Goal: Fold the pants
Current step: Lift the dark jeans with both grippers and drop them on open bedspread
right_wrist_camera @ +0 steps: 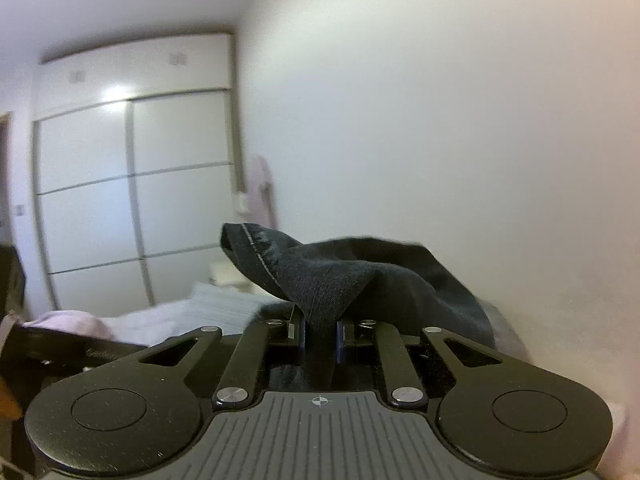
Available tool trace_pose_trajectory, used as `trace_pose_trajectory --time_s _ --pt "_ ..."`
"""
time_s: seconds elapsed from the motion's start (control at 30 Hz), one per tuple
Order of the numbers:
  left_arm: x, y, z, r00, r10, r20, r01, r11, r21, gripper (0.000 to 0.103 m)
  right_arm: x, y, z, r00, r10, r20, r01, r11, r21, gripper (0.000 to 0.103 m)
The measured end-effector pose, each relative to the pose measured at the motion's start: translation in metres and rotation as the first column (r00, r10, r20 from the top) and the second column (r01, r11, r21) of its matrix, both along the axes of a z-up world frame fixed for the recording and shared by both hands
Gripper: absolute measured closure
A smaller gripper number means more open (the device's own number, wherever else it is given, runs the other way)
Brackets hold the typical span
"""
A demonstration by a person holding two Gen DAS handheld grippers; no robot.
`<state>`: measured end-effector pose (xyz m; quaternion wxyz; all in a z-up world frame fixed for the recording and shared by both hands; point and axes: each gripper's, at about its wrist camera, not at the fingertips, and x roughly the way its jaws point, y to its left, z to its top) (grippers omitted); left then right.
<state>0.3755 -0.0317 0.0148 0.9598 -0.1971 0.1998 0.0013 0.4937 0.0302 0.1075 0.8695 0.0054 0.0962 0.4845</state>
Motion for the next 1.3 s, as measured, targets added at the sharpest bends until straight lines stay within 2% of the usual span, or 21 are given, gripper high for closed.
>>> trace_pose_trajectory --time_s 0.17,0.27,0.4,0.5,0.57,0.73,0.87,0.93,1.0,1.03,1.07,1.13,1.23,1.3 --pt "-0.059 0.029 0.017 0.994 0.101 0.047 -0.102 0.995 0.013 0.099 -0.045 0.028 0.013 0.99 0.139 0.01 -0.14 0.99 0.027 0.093" --pt "-0.105 0.054 0.02 0.983 0.178 0.048 -0.179 0.984 0.006 0.099 -0.08 0.056 0.019 0.967 0.255 0.002 -0.255 0.966 0.043 0.093" --pt "-0.187 0.09 0.034 0.956 0.289 0.044 -0.29 0.957 0.004 0.099 -0.138 0.102 0.028 0.921 0.39 0.001 -0.389 0.92 0.044 0.093" --pt "-0.253 0.121 0.048 0.926 0.374 0.055 -0.375 0.927 0.025 0.099 -0.196 0.138 0.036 0.876 0.482 -0.008 -0.48 0.875 0.063 0.093" --pt "-0.297 0.145 0.063 0.906 0.417 0.073 -0.421 0.906 0.045 0.099 -0.241 0.157 0.054 0.858 0.514 0.0 -0.512 0.855 0.085 0.093" --pt "-0.392 0.195 0.115 0.872 0.471 0.13 -0.488 0.858 0.163 0.099 -0.333 0.205 0.078 0.832 0.553 -0.035 -0.537 0.821 0.194 0.093" --pt "-0.43 0.229 0.152 0.854 0.494 0.164 -0.52 0.819 0.244 0.099 -0.391 0.237 0.098 0.826 0.559 -0.076 -0.523 0.809 0.268 0.093" --pt "-0.442 0.243 0.16 0.857 0.492 0.155 -0.516 0.817 0.259 0.099 -0.415 0.245 0.108 0.823 0.56 -0.096 -0.519 0.81 0.273 0.093" --pt "-0.448 0.258 0.156 0.845 0.524 0.107 -0.534 0.812 0.234 0.098 -0.43 0.253 0.111 0.806 0.577 -0.131 -0.542 0.809 0.227 0.088" --pt "-0.453 0.265 0.15 0.841 0.537 0.061 -0.537 0.815 0.217 0.094 -0.433 0.26 0.109 0.79 0.595 -0.148 -0.573 0.803 0.168 0.076" --pt "-0.46 0.27 0.141 0.833 0.553 0.012 -0.544 0.815 0.199 0.092 -0.439 0.269 0.106 0.767 0.617 -0.177 -0.614 0.785 0.075 0.056" --pt "-0.475 0.282 0.106 0.803 0.584 -0.12 -0.564 0.81 0.164 0.081 -0.455 0.289 0.083 0.722 0.646 -0.248 -0.684 0.72 -0.118 0.029" --pt "-0.515 0.283 0.05 0.706 0.639 -0.305 -0.627 0.764 0.151 0.075 -0.462 0.298 0.031 0.705 0.606 -0.369 -0.708 0.636 -0.307 0.028" --pt "-0.544 0.278 0.016 0.634 0.657 -0.409 -0.674 0.728 0.126 0.075 -0.459 0.294 -0.002 0.678 0.551 -0.486 -0.728 0.592 -0.346 0.028"
